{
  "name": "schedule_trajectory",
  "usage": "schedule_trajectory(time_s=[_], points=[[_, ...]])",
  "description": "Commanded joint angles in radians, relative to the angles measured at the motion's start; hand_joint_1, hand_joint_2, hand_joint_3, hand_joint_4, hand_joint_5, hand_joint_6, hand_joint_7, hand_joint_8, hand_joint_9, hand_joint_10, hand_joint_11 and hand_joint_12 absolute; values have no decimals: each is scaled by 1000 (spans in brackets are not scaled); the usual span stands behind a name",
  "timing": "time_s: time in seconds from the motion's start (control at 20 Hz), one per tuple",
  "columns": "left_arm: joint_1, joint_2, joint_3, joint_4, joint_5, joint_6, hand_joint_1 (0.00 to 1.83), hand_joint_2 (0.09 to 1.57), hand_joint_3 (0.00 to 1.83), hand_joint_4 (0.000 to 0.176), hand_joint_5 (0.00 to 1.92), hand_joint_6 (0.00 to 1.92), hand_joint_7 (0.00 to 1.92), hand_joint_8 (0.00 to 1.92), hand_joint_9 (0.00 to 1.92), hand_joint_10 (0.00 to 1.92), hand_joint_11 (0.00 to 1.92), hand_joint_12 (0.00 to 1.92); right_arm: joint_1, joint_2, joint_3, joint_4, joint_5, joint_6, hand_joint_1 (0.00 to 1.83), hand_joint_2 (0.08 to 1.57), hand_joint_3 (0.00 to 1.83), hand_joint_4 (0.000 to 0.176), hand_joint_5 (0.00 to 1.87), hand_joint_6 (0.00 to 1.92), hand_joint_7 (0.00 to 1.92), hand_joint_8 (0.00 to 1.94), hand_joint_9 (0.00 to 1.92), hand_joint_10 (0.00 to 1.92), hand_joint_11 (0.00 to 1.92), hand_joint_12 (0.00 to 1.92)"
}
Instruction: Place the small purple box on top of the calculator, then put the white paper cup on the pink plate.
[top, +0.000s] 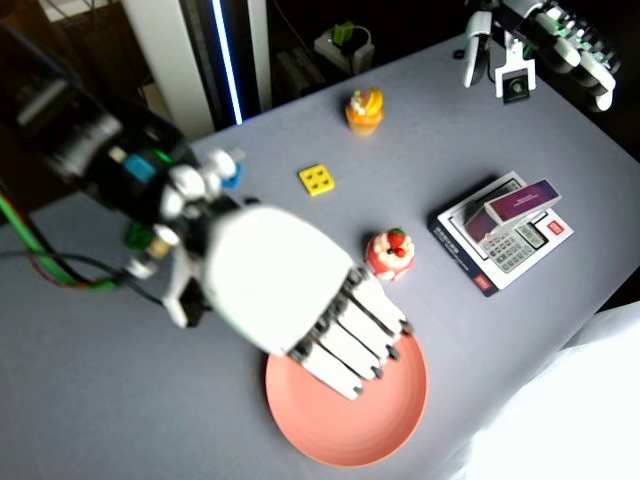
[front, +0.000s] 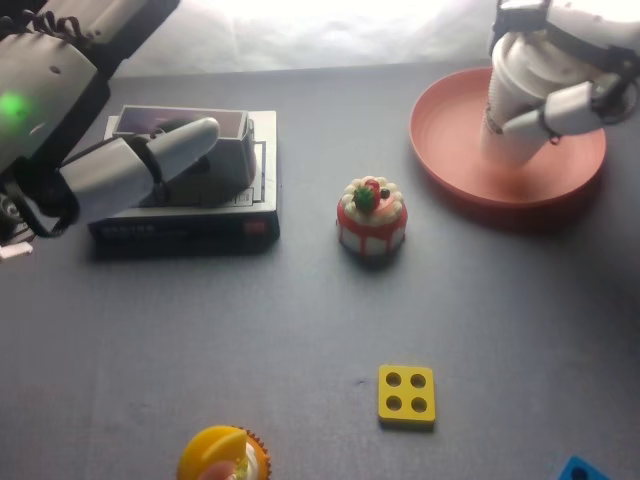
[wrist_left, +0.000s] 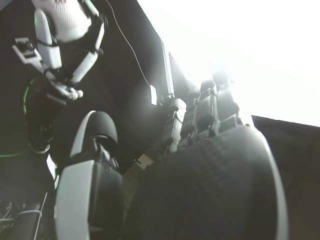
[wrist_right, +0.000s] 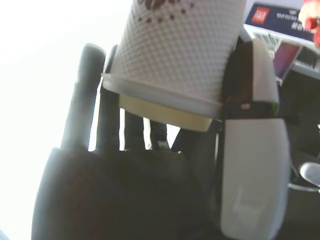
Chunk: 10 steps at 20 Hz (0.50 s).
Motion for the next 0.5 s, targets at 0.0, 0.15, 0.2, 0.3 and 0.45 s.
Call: schedule_trajectory(time_s=[0.0,0.15,0.2,0.3,0.45], points=[[-14,-6,2,5,-131,-3,477,1297,0,97,33,4,0,0,0,0,0,430,17,0,4,2,85,-8,1053,1327,0,0,580,1553,401,1329,392,1600,372,1921],[-14,-19,14,5,-140,-19,437,1301,2,91,36,3,0,0,0,0,0,442,27,-35,49,195,38,-210,1166,1218,0,0,322,1035,340,1092,315,1585,336,1921],[-14,-20,15,5,-142,-20,430,1303,2,85,39,3,0,0,0,0,0,510,27,-39,55,222,32,-235,1149,1184,0,0,312,920,333,1072,321,1669,391,1921],[-14,-20,15,5,-144,-20,410,1302,1,93,30,1,0,0,0,0,0,504,27,-46,69,252,20,-243,1048,1140,0,0,224,668,267,782,203,1492,185,1921],[-14,-20,14,5,-146,-20,468,1293,0,99,30,3,0,0,0,0,0,436,27,-46,71,261,18,-243,922,1121,0,20,44,263,32,123,2,627,0,1564]])
